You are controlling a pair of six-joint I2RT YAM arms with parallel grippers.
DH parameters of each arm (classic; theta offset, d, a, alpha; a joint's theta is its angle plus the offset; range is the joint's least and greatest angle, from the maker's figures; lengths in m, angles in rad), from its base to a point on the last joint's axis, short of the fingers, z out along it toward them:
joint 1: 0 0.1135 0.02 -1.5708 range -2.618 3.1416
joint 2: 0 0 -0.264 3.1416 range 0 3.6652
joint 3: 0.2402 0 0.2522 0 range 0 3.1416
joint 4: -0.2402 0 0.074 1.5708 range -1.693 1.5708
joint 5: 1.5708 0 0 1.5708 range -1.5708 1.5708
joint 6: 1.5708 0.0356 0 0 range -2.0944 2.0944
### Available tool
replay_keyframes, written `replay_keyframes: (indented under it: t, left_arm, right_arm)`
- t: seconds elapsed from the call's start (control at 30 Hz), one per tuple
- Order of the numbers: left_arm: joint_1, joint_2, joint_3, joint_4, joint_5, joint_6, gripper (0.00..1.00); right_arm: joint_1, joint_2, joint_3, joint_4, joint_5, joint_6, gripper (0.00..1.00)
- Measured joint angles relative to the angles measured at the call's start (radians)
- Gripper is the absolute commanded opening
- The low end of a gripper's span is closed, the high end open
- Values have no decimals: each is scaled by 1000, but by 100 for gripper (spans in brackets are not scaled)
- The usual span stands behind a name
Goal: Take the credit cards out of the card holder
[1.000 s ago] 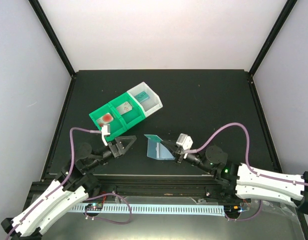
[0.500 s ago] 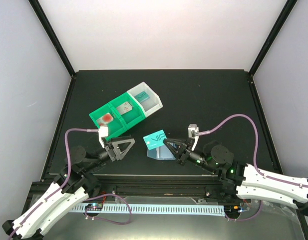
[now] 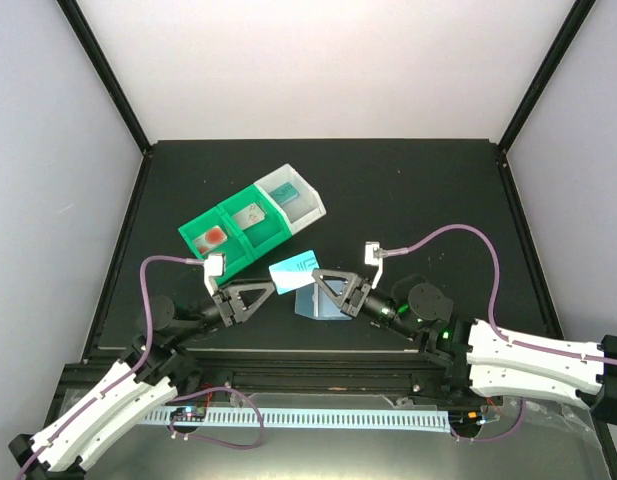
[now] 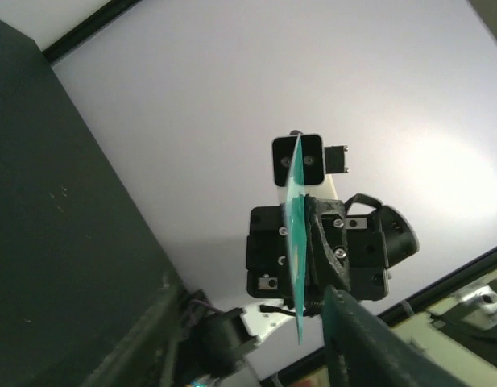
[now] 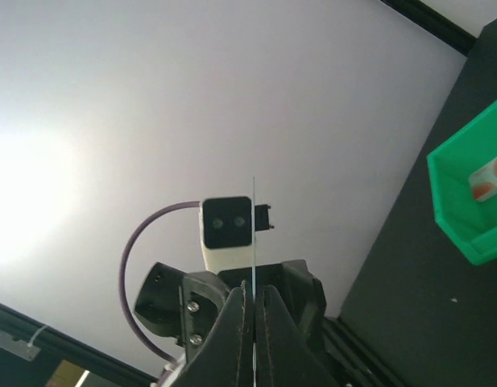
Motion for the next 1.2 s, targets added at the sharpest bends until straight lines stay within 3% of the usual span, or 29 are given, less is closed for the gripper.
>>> replay_keyframes:
  t: [0.17, 0.43, 0.63, 0.83, 0.9, 1.07, 1.2]
  left_arm:
    - [0, 7, -15, 58, 26, -36, 26]
    - [0, 6, -15, 88, 29, -62, 27]
    - [0, 13, -37, 132, 30, -87, 2]
    - [1, 33, -45, 154, 31, -93, 2]
    - [1, 32, -45, 154, 30, -93, 2]
    - [1, 31, -46, 138, 21, -89, 2]
    - [1, 23, -45, 69, -23, -75, 2]
  right_arm:
    - [0, 21, 5, 51, -4, 53, 1]
    - [0, 51, 5, 82, -6, 101, 1]
    - [0, 60, 3, 84, -8, 115, 1]
    - [0, 60, -2, 75, 2, 116, 2]
    - [0, 60, -2, 73, 3, 115, 8]
    - [0, 35, -14, 43, 2, 101, 45]
    - [0, -15, -31, -30, 10, 67, 66]
